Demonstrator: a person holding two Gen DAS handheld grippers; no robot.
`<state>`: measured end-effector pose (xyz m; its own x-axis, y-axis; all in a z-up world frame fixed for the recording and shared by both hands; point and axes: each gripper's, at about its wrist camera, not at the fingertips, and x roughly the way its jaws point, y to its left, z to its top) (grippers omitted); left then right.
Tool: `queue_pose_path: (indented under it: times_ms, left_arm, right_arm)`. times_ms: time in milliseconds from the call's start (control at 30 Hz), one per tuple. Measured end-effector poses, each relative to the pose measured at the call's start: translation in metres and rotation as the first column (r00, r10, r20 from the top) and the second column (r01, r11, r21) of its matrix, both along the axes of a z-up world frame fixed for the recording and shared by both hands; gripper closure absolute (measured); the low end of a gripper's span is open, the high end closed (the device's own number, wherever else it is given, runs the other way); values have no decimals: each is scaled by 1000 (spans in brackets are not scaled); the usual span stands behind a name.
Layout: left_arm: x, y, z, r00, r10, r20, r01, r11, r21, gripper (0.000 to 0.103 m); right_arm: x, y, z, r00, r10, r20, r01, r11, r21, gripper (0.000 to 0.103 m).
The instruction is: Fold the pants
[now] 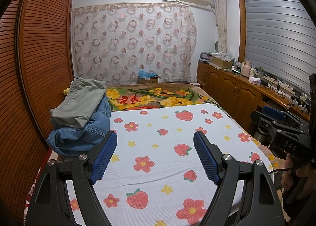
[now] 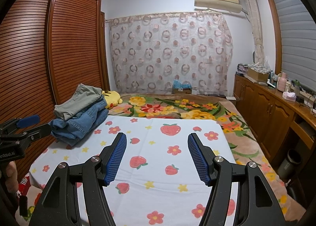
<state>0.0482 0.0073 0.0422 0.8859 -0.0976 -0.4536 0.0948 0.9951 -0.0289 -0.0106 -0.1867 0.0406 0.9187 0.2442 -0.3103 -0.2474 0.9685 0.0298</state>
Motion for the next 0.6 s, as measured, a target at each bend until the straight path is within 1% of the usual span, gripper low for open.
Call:
queue_pose_path:
  times_ms: [600]
  left_arm:
    - [0, 0, -1, 1000, 0, 1, 0, 1000, -1, 22]
  right_arm:
    - [-1, 0, -1, 1000, -1, 3, 1, 1000, 0, 36]
